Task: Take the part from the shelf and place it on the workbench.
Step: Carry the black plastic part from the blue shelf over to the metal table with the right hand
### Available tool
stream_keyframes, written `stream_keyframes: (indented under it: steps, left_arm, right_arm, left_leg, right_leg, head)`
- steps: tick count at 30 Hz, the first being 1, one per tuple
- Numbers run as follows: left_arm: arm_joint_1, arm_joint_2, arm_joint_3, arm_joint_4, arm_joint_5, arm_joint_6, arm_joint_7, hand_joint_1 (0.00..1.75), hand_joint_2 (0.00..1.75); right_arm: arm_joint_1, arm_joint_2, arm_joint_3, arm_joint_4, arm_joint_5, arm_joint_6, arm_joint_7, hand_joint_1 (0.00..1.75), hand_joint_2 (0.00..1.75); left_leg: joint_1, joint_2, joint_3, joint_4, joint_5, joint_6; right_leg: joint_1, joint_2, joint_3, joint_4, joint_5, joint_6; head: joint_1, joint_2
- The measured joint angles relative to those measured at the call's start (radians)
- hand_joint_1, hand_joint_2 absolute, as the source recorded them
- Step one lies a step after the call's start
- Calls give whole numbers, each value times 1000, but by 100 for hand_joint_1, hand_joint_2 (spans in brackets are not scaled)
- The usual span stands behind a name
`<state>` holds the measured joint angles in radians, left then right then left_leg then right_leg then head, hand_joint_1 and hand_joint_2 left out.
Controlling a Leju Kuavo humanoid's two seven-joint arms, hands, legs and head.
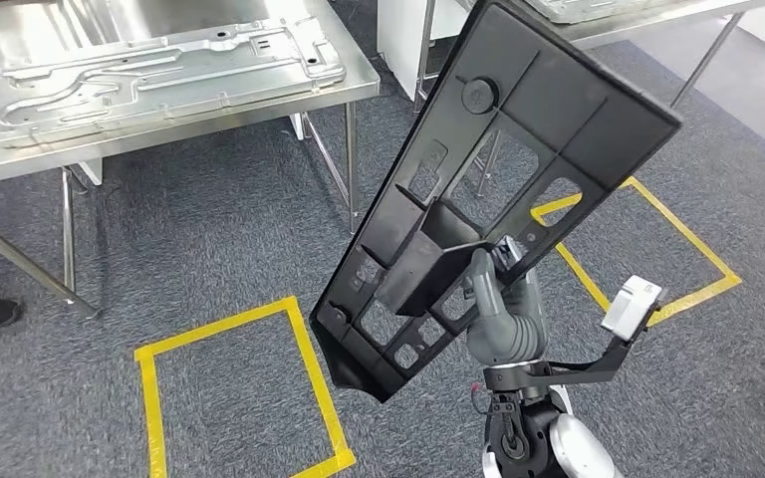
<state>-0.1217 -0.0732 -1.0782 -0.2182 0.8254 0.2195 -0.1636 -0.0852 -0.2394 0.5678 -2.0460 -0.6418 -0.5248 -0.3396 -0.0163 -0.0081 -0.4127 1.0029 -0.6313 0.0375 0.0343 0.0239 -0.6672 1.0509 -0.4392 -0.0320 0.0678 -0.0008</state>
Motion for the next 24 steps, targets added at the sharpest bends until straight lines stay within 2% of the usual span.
stream_keyframes:
  steps: [2,3,4,5,6,7,8,9,10,11,12,13,14,15,17,18,19,20,21,22,23,24]
  left_arm:
    - [-6,1,0,0,10,-1,-4,0,175]
    - [-9,4,0,0,18,-4,-7,0,175]
    - [-13,7,0,0,26,-6,-11,0,175]
    - [-16,12,0,0,34,-10,-14,0,175]
    - [-18,16,0,0,41,-14,-17,0,175]
    - [-17,22,0,0,46,-18,-18,0,175]
    - [-15,27,0,0,49,-21,-18,0,175]
    - [-12,32,0,0,50,-23,-18,0,175]
    - [-10,37,0,0,51,-24,-18,0,175]
    - [-8,41,0,0,51,-25,-18,0,175]
    - [-7,44,0,0,51,-25,-18,0,175]
    - [-6,46,0,0,51,-26,-18,0,175]
    - [-6,48,0,0,51,-26,-17,0,175]
    - [-7,49,1,0,51,-26,-16,0,175]
    - [-11,51,1,0,52,-26,-15,0,175]
    - [-12,53,1,0,52,-26,-15,0,175]
    - [-12,54,1,0,52,-26,-16,0,175]
    - [-12,56,1,0,52,-26,-16,0,175]
    - [-12,57,1,0,52,-25,-16,0,175]
    - [-11,58,1,0,51,-25,-16,0,175]
    - [-11,58,1,0,50,-25,-15,0,175]
    - [-10,59,1,0,48,-25,-14,0,175]
  right_arm:
    - [-14,3,1,2,2,5,5,175,175]
    - [-27,8,3,4,4,8,9,175,175]
    - [-42,16,6,8,7,9,11,175,175]
    - [-57,26,11,13,9,10,14,175,175]
    - [-72,35,17,21,11,10,16,175,175]
    - [-85,46,24,29,13,10,17,175,175]
    - [-96,55,32,39,13,10,18,175,175]
    - [-104,63,39,50,13,9,18,175,175]
    - [-111,71,44,58,13,9,17,175,175]
    - [-116,77,49,66,13,9,17,175,175]
    - [-120,82,53,73,12,8,17,175,175]
    - [-123,86,56,79,12,8,16,175,175]
    - [-128,90,59,85,12,8,16,175,175]
    - [-132,93,63,91,12,8,16,175,175]
    - [-142,100,69,99,12,8,14,175,175]
    - [-146,102,72,102,12,8,14,175,175]
    - [-150,104,75,105,12,8,14,175,175]
    - [-154,104,77,108,11,8,14,175,175]
    - [-156,104,80,111,11,8,14,175,175]
    - [-157,104,82,115,10,8,14,175,175]
    - [-156,104,83,119,10,7,14,175,175]
    - [-155,104,85,123,9,6,13,175,175]
  left_leg:
    - [-1,1,11,12,8,-9]
    - [-3,2,2,42,23,-15]
    - [-3,3,-22,87,33,-21]
    - [0,3,-61,144,32,-28]
    - [4,2,-107,201,18,-36]
    - [10,3,-153,245,-10,-44]
    - [16,3,-193,269,-42,-52]
    - [23,5,-222,269,-66,-61]
    - [30,7,-240,246,-70,-71]
    - [38,11,-247,201,-44,-81]
    - [46,19,-246,146,19,-92]
    - [52,27,-244,98,85,-97]
    - [54,35,-240,67,137,-94]
    - [54,38,-238,55,167,-85]
    - [50,32,-230,59,155,-57]
    - [50,28,-223,58,150,-48]
    - [49,26,-214,57,142,-41]
    - [48,24,-202,55,135,-34]
    - [46,25,-191,52,125,-29]
    - [43,26,-178,50,114,-26]
    - [39,26,-164,48,103,-22]
    - [34,26,-147,47,91,-20]
  right_leg:
    - [-3,-1,31,-25,-16,-6]
    - [-7,-3,50,-40,-20,-9]
    - [-14,-5,69,-53,-24,-10]
    - [-20,-7,88,-65,-29,-9]
    - [-25,-9,107,-74,-37,-7]
    - [-31,-10,125,-80,-48,-3]
    - [-37,-11,144,-83,-61,3]
    - [-45,-12,164,-85,-76,9]
    - [-52,-13,185,-85,-92,17]
    - [-60,-14,205,-85,-109,25]
    - [-66,-15,224,-85,-126,34]
    - [-69,-16,243,-82,-146,44]
    - [-71,-17,257,-82,-162,54]
    - [-71,-18,271,-84,-174,64]
    - [-74,-20,283,-79,-177,78]
    - [-76,-22,277,-59,-168,83]
    - [-76,-22,253,-15,-159,86]
    - [-75,-23,215,44,-159,87]
    - [-73,-24,166,113,-172,87]
    - [-70,-24,114,176,-200,85]
    - [-66,-24,69,218,-234,81]
    - [-60,-24,34,235,-262,74]
  head:
    - [5,0]
    - [6,0]
    - [4,0]
    - [2,0]
    - [-2,0]
    - [-5,0]
    - [-6,0]
    - [-8,0]
    - [-11,0]
    - [-15,0]
    - [-19,0]
    - [-27,0]
    - [-34,0]
    - [-38,0]
    - [-38,0]
    - [-32,0]
    - [-27,0]
    - [-20,0]
    - [-11,0]
    - [-4,0]
    - [3,0]
    - [8,0]
